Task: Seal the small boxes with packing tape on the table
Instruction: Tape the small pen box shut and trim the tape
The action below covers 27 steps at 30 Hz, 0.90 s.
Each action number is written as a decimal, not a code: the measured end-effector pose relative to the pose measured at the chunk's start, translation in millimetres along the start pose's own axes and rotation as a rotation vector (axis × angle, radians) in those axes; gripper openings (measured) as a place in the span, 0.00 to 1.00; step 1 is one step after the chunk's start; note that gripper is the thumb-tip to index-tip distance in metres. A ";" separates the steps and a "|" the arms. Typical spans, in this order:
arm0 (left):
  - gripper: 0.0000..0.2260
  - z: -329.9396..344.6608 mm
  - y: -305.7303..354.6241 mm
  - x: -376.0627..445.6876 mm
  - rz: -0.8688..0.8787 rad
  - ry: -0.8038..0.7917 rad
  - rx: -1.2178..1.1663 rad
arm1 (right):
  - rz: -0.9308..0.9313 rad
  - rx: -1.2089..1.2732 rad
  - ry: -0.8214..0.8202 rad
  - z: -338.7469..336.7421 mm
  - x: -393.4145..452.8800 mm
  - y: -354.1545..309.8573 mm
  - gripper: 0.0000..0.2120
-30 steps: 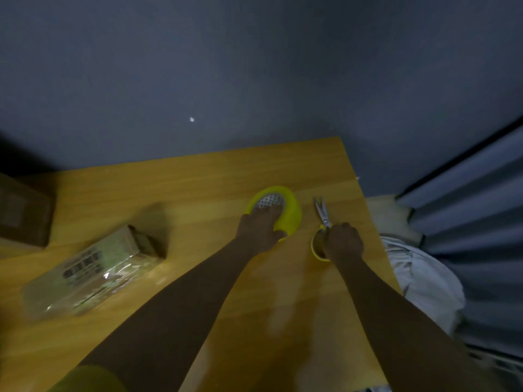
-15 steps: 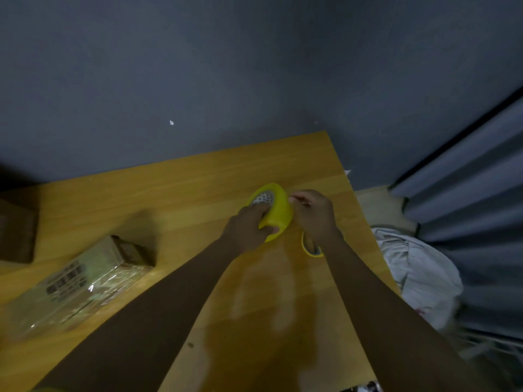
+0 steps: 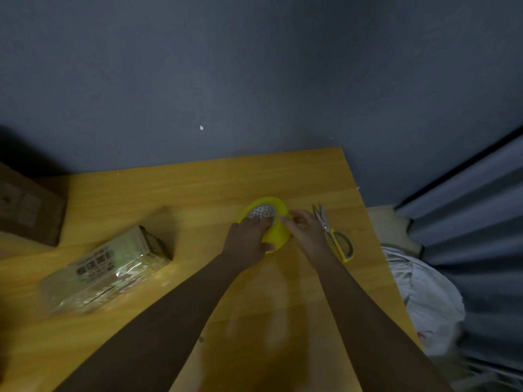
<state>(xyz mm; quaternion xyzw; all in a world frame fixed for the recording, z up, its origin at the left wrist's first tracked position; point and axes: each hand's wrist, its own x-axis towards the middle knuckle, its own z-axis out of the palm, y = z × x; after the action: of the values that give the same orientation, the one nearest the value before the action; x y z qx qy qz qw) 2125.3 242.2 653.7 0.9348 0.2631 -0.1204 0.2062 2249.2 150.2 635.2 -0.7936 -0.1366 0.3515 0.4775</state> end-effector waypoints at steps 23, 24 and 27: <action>0.19 -2.1 -49.7 -76.4 -0.088 0.052 -0.130 | -0.062 -0.470 0.148 27.4 -11.2 18.0 0.18; 0.18 -6.6 -57.0 -81.5 -0.107 0.105 -0.143 | -0.096 -0.512 0.182 34.4 -20.3 8.4 0.18; 0.15 -21.1 -83.1 -102.9 -0.163 0.299 -0.176 | -0.307 -0.482 0.137 74.1 -52.2 -13.4 0.15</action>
<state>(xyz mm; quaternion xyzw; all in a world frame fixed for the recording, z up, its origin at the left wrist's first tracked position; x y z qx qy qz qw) 1997.1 270.7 680.0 0.8962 0.3751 0.0270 0.2355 2162.5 177.3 647.0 -0.8761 -0.3020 0.1784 0.3307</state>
